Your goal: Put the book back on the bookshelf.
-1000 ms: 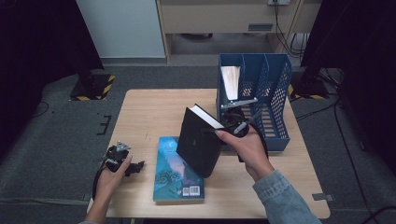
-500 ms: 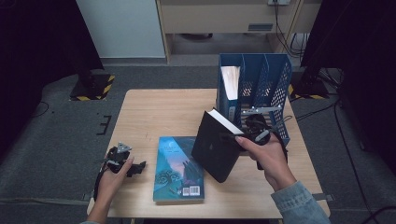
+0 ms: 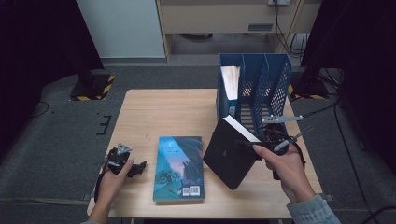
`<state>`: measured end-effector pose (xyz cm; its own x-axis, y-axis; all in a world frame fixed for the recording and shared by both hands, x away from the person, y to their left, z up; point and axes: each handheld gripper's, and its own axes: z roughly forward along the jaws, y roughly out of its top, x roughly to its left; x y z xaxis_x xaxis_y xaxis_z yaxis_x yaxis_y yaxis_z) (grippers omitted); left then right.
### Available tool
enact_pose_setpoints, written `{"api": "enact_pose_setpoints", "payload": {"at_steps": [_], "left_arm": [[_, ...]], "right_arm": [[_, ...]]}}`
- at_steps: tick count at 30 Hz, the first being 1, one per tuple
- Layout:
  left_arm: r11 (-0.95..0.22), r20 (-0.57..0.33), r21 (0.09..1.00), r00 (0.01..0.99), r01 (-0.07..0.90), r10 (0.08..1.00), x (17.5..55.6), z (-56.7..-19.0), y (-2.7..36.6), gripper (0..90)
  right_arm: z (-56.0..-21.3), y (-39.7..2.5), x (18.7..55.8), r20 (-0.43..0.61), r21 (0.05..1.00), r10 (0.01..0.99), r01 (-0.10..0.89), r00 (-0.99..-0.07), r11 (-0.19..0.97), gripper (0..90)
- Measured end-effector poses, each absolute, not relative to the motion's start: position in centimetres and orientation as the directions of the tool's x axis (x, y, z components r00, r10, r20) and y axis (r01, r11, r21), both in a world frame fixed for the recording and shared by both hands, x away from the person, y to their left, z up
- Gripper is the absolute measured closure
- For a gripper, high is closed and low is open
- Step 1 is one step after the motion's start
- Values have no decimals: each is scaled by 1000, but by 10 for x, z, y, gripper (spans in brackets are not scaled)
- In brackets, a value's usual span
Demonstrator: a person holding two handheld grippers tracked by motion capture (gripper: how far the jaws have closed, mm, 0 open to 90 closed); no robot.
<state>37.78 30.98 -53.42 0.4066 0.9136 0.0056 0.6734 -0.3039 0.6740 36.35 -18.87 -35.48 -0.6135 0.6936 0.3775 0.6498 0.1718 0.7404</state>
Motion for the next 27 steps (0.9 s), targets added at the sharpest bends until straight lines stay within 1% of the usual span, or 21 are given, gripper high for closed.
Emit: {"api": "enact_pose_setpoints", "payload": {"at_steps": [6,11,17,22,27], "left_arm": [[-297,4,681,402,669,916,377,-535,309,0],[-297,4,682,402,668,915,377,-535,309,0],[-301,6,682,406,667,914,377,-535,309,0],[-301,6,682,407,666,913,377,-535,309,0],[-306,6,688,416,659,909,378,-536,309,0]], "right_arm": [[-356,-205,352,371,748,704,644,-605,160,525],[-349,-217,343,374,755,709,640,-598,141,525],[-326,-230,339,377,772,713,626,-591,111,525],[-306,-240,344,391,782,714,618,-581,74,524],[-289,-249,350,389,788,722,613,-572,62,525]]}}
